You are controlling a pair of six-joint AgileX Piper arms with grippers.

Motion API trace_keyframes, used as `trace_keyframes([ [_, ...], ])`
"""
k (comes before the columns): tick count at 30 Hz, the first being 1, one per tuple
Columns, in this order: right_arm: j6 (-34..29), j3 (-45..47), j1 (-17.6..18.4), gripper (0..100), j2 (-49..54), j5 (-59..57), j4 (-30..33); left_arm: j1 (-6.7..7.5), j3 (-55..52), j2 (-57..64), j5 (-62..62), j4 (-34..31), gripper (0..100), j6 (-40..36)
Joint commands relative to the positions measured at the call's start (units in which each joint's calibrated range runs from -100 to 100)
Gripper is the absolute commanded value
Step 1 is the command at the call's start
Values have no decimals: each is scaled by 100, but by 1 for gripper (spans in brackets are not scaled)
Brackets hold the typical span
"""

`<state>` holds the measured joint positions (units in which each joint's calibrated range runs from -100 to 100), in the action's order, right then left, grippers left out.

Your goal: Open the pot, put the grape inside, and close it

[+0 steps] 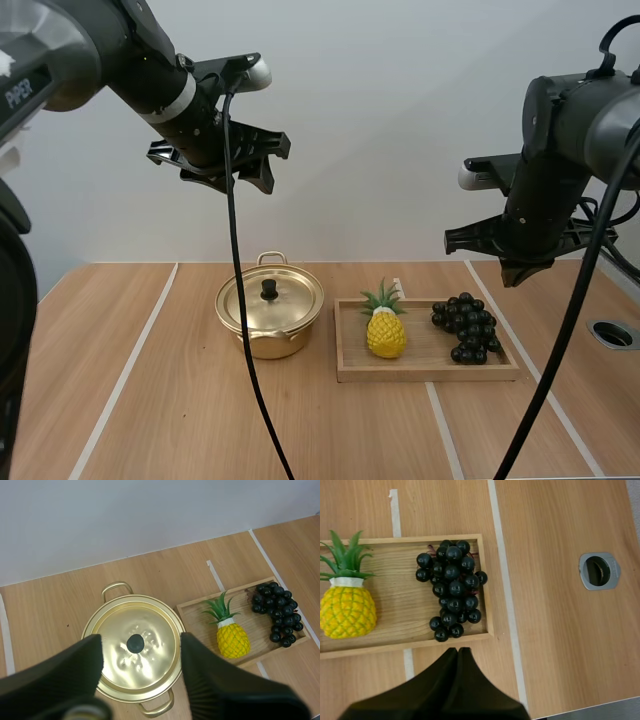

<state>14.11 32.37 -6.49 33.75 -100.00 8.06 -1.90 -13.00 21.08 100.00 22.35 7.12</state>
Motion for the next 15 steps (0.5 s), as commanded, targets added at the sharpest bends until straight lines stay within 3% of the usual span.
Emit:
trace_keyframes([
  [1,-107,9,-24,19,49,0,245,6,-31,20,0,119,100,94],
  [4,-133,9,-24,71,49,0,527,6,-31,20,0,119,100,152],
  [6,-133,9,-24,100,49,178,604,6,-31,20,0,119,100,152],
  [15,-107,9,-24,100,49,559,604,6,-31,20,0,119,100,164],
])
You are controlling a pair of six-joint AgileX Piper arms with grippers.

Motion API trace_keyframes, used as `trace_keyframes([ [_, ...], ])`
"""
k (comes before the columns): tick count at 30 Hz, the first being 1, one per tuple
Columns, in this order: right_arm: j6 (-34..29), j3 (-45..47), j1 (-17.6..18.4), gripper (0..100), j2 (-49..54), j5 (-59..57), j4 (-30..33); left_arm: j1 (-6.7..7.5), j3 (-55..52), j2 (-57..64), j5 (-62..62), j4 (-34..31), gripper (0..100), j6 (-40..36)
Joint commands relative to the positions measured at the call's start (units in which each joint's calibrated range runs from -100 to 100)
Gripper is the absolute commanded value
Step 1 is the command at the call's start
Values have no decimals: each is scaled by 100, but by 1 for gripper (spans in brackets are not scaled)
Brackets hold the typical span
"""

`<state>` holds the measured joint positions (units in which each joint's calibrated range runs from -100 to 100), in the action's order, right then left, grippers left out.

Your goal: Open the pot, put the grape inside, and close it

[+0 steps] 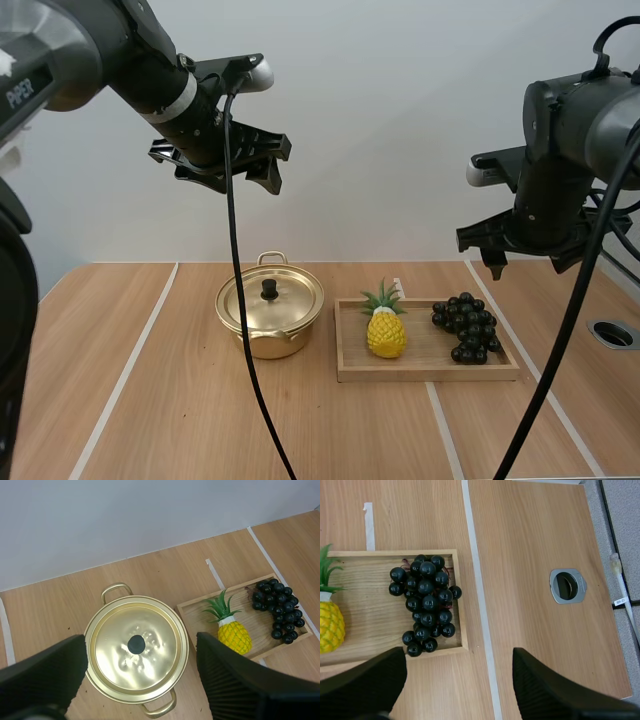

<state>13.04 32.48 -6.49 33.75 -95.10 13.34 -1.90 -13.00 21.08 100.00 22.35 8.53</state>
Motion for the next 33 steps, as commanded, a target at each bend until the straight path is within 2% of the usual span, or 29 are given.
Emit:
trace_keyframes([
  [1,0,-1,-24,100,49,69,75,6,-52,20,0,119,100,60],
  [14,0,-1,-24,100,49,51,75,6,-677,-185,0,341,100,1006],
  [25,0,-1,-24,100,49,-101,75,9,-930,-871,-321,354,100,1238],
  [28,0,-1,-24,100,49,-121,75,83,-930,-942,-643,336,100,1458],
  [33,0,-1,-24,100,49,-121,75,352,-930,-1016,-1206,90,100,1554],
])
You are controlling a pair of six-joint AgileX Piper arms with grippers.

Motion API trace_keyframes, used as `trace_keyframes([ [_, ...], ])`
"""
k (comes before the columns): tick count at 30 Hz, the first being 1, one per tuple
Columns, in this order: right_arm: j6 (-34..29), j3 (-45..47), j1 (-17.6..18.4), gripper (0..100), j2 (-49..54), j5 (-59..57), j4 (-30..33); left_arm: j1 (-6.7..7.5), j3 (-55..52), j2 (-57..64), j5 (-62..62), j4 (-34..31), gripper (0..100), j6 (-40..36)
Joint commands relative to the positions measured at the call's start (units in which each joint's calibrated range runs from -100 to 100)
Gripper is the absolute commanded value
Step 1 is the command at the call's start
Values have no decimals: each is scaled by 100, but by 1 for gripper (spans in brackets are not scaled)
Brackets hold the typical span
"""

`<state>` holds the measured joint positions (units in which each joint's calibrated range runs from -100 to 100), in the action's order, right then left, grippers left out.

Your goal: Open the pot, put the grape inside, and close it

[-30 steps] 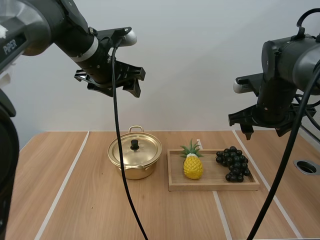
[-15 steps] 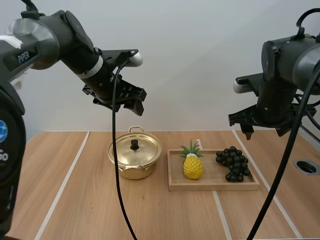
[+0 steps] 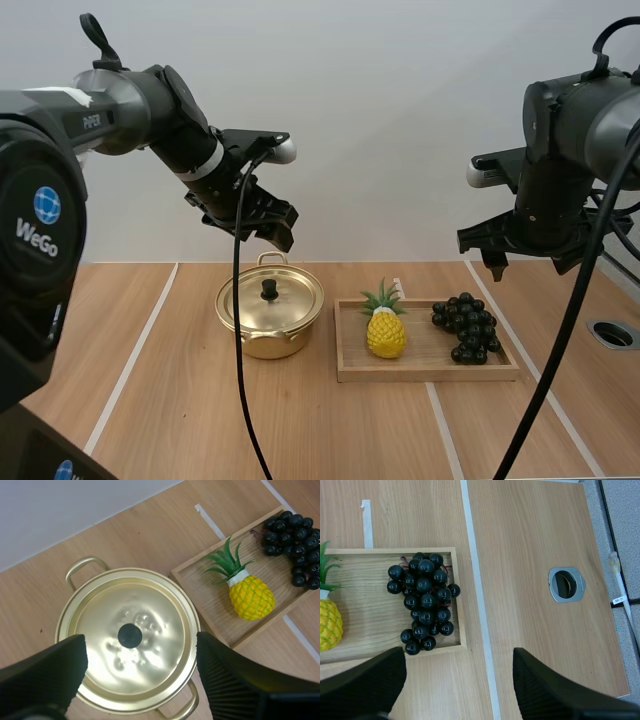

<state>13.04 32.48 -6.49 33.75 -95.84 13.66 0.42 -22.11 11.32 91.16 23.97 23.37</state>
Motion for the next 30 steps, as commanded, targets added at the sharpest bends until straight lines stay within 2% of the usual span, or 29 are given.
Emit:
trace_keyframes([
  [1,0,-1,-24,100,49,-44,31,189,-19,-69,-416,-169,100,60],
  [5,0,-1,-24,100,49,-44,31,401,-19,-266,-809,-581,100,-485],
  [8,0,-1,-24,100,49,-44,10,498,-19,-406,-1158,-1074,100,-833],
  [13,0,-1,-24,100,49,-57,0,493,-19,-570,-1506,-1497,100,-1100],
  [30,0,-1,-24,100,49,-57,-48,493,-19,-1260,-1566,-1494,100,-1176],
])
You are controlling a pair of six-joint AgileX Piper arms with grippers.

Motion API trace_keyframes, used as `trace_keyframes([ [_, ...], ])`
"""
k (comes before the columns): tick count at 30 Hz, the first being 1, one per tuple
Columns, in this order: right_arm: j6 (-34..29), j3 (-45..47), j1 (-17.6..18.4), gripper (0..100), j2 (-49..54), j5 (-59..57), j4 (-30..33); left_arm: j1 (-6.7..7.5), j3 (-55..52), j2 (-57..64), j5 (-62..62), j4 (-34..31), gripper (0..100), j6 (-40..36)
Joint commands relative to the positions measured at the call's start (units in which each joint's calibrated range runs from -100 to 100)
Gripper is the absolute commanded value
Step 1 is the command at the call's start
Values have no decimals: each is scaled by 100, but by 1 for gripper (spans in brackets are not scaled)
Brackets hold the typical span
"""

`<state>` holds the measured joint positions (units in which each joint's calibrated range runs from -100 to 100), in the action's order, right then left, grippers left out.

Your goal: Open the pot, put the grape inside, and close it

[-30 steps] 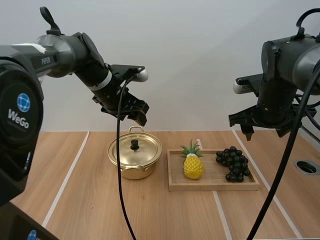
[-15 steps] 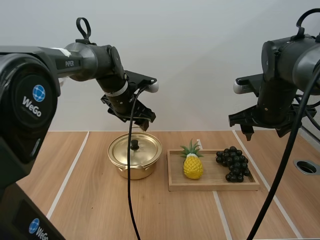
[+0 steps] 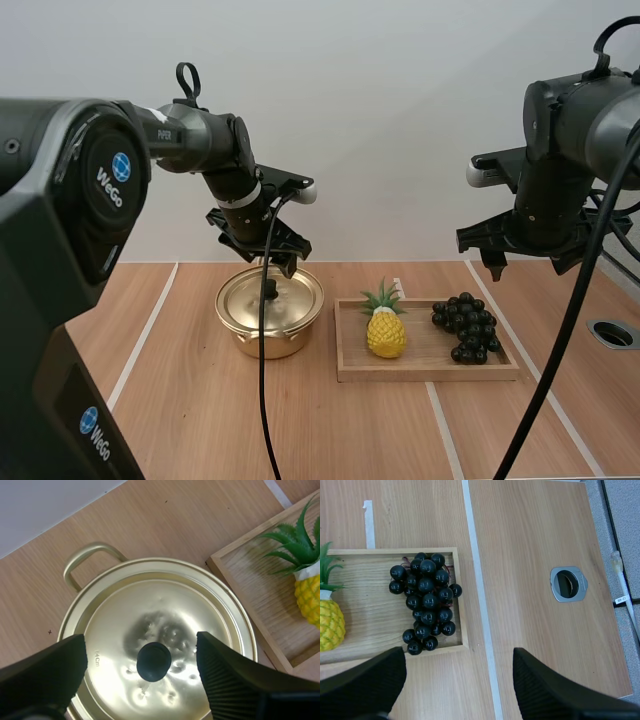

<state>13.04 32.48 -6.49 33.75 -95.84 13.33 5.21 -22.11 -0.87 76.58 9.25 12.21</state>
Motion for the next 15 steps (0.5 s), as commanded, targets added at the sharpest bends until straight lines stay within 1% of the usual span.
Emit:
trace_keyframes([
  [1,0,-1,-24,100,49,-57,-14,15,-19,-92,-108,-22,100,-60],
  [15,0,-1,-24,100,49,-57,-18,15,-19,-530,-108,-187,100,-137],
])
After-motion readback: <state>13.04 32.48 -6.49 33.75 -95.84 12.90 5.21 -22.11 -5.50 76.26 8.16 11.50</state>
